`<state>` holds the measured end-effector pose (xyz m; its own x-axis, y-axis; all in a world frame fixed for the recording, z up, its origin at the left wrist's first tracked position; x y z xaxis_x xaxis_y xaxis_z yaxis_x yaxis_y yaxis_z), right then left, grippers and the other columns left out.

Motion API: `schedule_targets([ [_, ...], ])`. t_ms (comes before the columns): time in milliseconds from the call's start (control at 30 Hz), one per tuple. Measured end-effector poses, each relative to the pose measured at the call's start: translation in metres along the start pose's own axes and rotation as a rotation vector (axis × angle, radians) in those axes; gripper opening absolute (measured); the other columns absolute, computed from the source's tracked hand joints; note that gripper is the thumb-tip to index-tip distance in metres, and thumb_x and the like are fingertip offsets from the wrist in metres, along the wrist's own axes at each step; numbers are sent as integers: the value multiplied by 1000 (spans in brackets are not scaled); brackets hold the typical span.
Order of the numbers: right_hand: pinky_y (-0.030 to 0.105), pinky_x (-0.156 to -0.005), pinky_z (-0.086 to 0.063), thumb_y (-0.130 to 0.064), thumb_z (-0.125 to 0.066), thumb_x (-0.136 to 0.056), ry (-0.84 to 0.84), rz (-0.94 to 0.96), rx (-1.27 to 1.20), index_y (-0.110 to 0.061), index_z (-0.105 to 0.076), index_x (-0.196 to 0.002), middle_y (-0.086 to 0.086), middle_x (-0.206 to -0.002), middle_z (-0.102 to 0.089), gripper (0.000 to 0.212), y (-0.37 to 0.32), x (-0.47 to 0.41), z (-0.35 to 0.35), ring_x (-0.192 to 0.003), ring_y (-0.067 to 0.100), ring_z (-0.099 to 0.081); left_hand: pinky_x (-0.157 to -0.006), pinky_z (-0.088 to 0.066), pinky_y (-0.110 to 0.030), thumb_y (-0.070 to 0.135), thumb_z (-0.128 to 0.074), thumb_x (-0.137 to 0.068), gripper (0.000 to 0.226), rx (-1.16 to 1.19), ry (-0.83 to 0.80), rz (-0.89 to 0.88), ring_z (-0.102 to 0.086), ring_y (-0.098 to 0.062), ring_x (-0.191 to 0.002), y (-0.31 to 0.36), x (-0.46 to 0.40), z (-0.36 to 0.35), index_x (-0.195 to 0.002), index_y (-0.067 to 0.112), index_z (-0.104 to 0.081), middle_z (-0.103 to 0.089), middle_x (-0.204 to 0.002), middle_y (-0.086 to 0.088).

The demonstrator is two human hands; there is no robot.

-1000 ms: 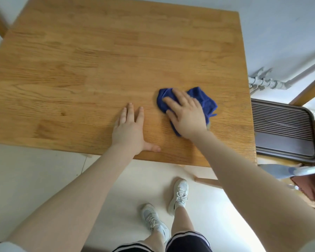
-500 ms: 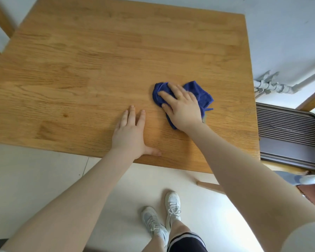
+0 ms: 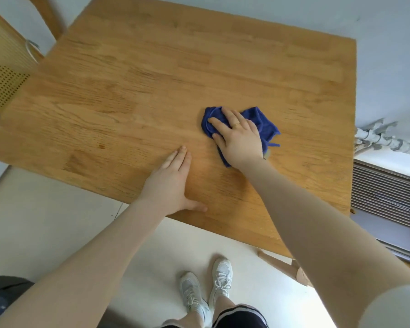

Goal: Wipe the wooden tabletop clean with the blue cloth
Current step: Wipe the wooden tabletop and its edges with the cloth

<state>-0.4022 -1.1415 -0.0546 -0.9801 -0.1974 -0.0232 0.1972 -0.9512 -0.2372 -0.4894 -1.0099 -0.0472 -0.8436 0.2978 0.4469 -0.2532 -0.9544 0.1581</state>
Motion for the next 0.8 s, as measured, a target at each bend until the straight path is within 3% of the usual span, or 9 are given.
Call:
schedule_targets([
  [233,45,-101,-36,-41,-33,-91,-52,285,-39,-29,-56,-124,7,-141,-46,41,-49,81,-11,-129,29,-43,-113,-20,-30,61,-60,-77,101,48,-28,-33,-1,-13,-145,-2,3,13,-150,16,-8,6,-158,4],
  [367,46,-99,-38,-41,-35,-90,-48,375,-49,-29,-59,-121,7,-139,-49,41,-47,57,-6,-127,30,-46,-116,-16,-31,52,-58,-84,86,196,21,-34,-7,-15,-144,-12,5,26,-149,18,-14,-2,-158,6],
  [467,47,-100,-36,-43,-33,-90,15,232,-43,-28,-57,-125,8,-141,-46,44,-36,10,5,-129,31,-43,-117,-13,-32,50,-57,-85,85,182,130,-31,-6,-16,-144,-25,4,37,-150,18,-13,-7,-158,5],
  [600,43,-110,-19,-40,-34,-97,-8,-3,-11,-31,-43,-136,5,-153,-26,41,-30,-16,-6,-140,26,-21,-116,-11,-32,53,-57,-83,91,132,135,-6,-2,-15,-145,-54,3,40,-150,19,-6,-3,-158,6],
  [700,46,-102,-35,-40,-34,-91,49,107,-13,-28,-58,-122,9,-140,-46,40,-84,34,-22,-128,30,-44,-116,-11,-31,52,-61,-81,95,142,106,-15,-3,-15,-145,-73,5,42,-150,16,-6,-4,-158,3],
  [800,46,-98,-40,-40,-36,-89,-29,217,-28,-30,-60,-119,7,-136,-52,40,-110,44,-25,-123,29,-50,-115,-13,-30,54,-60,-81,97,142,95,-36,-5,-17,-145,-89,4,56,-150,18,-3,-3,-158,4],
])
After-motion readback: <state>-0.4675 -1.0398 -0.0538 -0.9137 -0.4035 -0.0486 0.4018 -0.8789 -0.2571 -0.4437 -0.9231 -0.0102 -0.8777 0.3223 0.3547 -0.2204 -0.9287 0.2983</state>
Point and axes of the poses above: each hand's wrist, its own x-axis away from the middle knuckle, its own z-axis out of the back of the hand, y = z × x, the point moved 9 cm from there along -x, towards the middle knuckle
